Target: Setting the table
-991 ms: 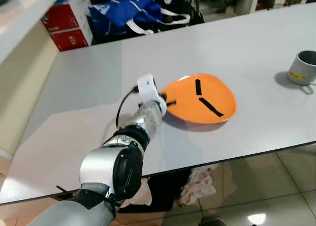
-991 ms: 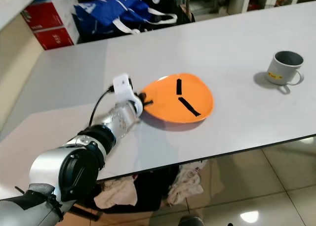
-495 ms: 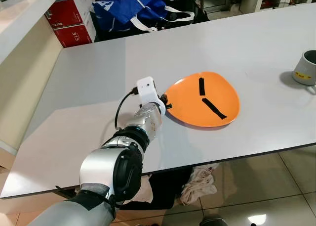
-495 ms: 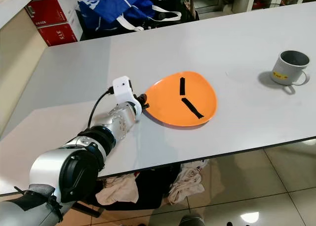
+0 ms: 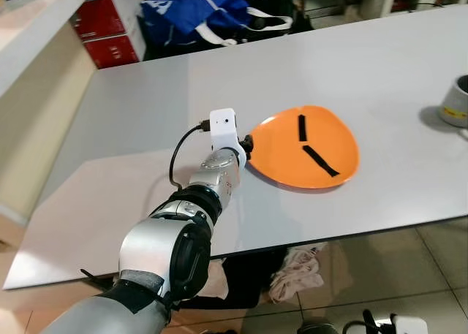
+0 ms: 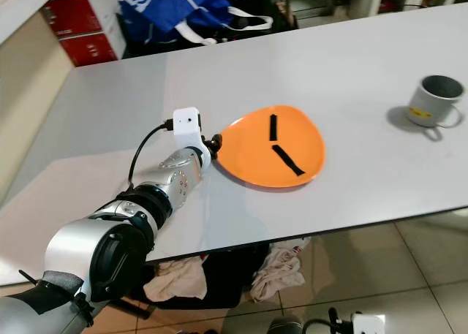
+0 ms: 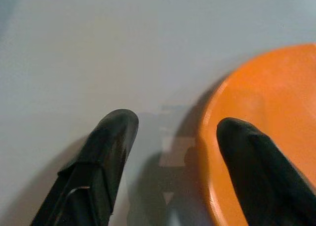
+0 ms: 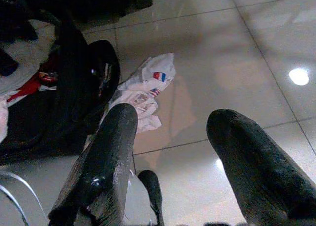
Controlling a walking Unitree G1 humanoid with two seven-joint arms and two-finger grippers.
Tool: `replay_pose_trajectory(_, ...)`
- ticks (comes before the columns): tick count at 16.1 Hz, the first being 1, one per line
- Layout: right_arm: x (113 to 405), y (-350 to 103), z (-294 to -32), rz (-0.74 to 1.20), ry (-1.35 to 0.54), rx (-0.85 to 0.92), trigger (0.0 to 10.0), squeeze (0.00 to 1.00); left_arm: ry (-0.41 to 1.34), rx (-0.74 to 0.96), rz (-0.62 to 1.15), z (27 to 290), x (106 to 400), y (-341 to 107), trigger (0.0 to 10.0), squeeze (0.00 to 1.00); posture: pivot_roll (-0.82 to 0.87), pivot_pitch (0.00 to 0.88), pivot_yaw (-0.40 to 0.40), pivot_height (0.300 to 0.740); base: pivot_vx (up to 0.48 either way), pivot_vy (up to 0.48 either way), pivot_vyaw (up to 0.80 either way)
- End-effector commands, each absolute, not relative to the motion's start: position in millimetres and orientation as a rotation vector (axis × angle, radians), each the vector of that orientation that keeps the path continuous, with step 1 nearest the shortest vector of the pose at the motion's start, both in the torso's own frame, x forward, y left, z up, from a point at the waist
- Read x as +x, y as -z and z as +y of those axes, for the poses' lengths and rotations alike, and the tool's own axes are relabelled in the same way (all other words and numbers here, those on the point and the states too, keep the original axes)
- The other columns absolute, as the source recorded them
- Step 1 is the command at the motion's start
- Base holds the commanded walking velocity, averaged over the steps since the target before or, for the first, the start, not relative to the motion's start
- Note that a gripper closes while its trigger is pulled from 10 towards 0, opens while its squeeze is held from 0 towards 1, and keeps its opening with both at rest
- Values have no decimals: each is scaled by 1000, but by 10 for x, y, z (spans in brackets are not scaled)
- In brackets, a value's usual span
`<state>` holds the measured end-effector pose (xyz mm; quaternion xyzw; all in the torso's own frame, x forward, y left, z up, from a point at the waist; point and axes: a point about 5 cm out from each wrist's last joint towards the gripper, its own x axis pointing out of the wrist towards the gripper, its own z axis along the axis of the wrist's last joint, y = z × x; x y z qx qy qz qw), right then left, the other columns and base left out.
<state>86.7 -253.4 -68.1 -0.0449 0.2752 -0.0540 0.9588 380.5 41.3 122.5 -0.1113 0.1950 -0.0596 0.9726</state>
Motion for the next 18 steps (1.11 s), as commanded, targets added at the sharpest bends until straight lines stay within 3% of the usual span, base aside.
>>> replay_pose_trajectory(1,840,717,-2506,592,97,-80,10000,0,135,-229,363,382,3819,-1281,10000,1000,-255,0,164,735,0,0,0)
replay_pose_trajectory(9,1146,671,-2518,561,90,-85,10000,0,151,-93,160,747,4014,-1619,10000,1000,-182,0,154,735,0,0,0)
replay_pose_trajectory(10,1156,669,-2518,559,92,-85,10000,0,159,-82,153,759,4016,-1625,10000,0,-178,0,155,735,0,0,0)
replay_pose_trajectory(14,1464,365,-2522,299,100,-132,10000,0,311,60,4,877,3969,-1656,10000,0,-147,0,160,735,0,0,0)
replay_pose_trajectory(16,1611,181,-2451,187,104,-148,10000,0,448,98,-12,903,3733,-1341,10000,0,-132,0,160,735,0,0,0)
replay_pose_trajectory(18,1660,98,-2417,147,110,-151,10000,0,472,92,5,959,3605,-1184,10000,0,-123,0,159,735,0,0,0)
